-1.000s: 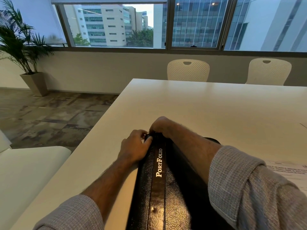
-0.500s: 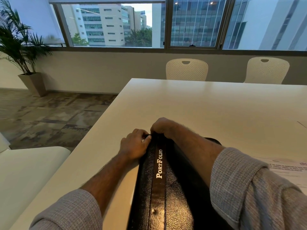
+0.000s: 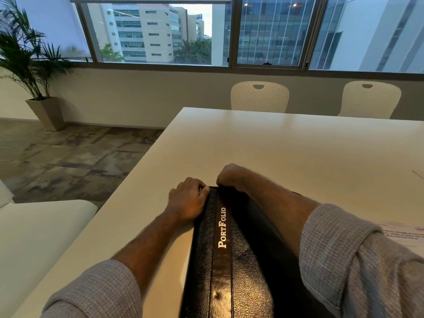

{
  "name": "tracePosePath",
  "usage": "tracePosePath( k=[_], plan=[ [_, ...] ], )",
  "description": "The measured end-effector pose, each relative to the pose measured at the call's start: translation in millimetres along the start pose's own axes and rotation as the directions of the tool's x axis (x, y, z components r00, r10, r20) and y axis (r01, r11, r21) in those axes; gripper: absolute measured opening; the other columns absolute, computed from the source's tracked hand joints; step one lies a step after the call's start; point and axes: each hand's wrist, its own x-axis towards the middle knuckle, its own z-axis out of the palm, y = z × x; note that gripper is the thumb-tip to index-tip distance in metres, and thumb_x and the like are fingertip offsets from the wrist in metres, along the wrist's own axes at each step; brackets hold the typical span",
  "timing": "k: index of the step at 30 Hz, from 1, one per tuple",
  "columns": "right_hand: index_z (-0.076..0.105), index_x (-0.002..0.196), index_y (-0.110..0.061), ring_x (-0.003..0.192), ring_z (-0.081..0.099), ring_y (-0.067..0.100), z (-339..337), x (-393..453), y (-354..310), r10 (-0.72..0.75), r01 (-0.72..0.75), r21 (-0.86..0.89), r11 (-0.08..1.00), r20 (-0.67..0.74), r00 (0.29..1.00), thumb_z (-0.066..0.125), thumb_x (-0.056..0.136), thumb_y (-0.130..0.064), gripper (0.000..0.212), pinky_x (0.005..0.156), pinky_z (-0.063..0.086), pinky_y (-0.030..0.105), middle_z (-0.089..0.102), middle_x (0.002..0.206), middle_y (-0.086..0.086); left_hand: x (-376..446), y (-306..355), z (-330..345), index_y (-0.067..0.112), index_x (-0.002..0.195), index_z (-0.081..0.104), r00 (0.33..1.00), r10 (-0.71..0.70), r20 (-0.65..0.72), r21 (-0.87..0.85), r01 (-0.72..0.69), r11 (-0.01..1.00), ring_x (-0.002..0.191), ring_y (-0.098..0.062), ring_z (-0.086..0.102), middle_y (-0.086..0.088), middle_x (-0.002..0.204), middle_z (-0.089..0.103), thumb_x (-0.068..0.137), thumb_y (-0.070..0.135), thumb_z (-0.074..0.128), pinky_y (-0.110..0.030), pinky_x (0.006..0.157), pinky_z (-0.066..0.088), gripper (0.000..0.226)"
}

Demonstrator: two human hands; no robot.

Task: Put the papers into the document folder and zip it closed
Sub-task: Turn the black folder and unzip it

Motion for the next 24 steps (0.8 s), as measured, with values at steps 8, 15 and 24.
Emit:
tracePosePath(
  k=[8, 15, 24],
  plan=[
    [0.061, 0.093, -0.002, 0.088, 0.065, 0.024, -14, -1, 21, 0.051, -0.050, 0.021, 0.999, -0.025, 0.998, 0.062, 0.085, -0.008, 0.010, 0.079, 0.055, 0.033, 0.064, 0.096, 0.012, -1, 2, -2, 0.027, 0.116, 0.053, 1.000, -0.015, 0.019, 0.005, 0.015, 1.000, 0.105, -0.012, 0.043, 0.006, 0.116, 0.051, 0.100, 0.046, 0.037, -0.040, 0.092, 0.030, 0.030],
    [0.056, 0.078, -0.006, 0.087, 0.066, 0.024, -25, -3, 39, 0.094, -0.090, 0.059, 0.994, -0.069, 0.993, 0.065, 0.082, -0.008, 0.010, 0.081, 0.057, 0.035, 0.066, 0.093, 0.012, -2, 3, -2, 0.027, 0.115, 0.054, 0.999, -0.027, 0.020, -0.012, 0.027, 1.000, 0.105, -0.012, 0.045, 0.006, 0.115, 0.053, 0.099, 0.046, 0.039, -0.039, 0.091, 0.031, 0.029],
    [0.060, 0.077, -0.006, 0.081, 0.066, 0.023, -40, -6, 72, 0.112, -0.094, 0.134, 0.986, -0.138, 0.984, 0.068, 0.077, -0.010, 0.010, 0.075, 0.058, 0.035, 0.065, 0.083, 0.011, -3, 5, -5, 0.027, 0.117, 0.056, 0.999, -0.044, 0.013, -0.002, 0.044, 0.999, 0.105, -0.012, 0.049, 0.005, 0.118, 0.056, 0.098, 0.049, 0.041, -0.042, 0.093, 0.037, 0.032]
  ],
)
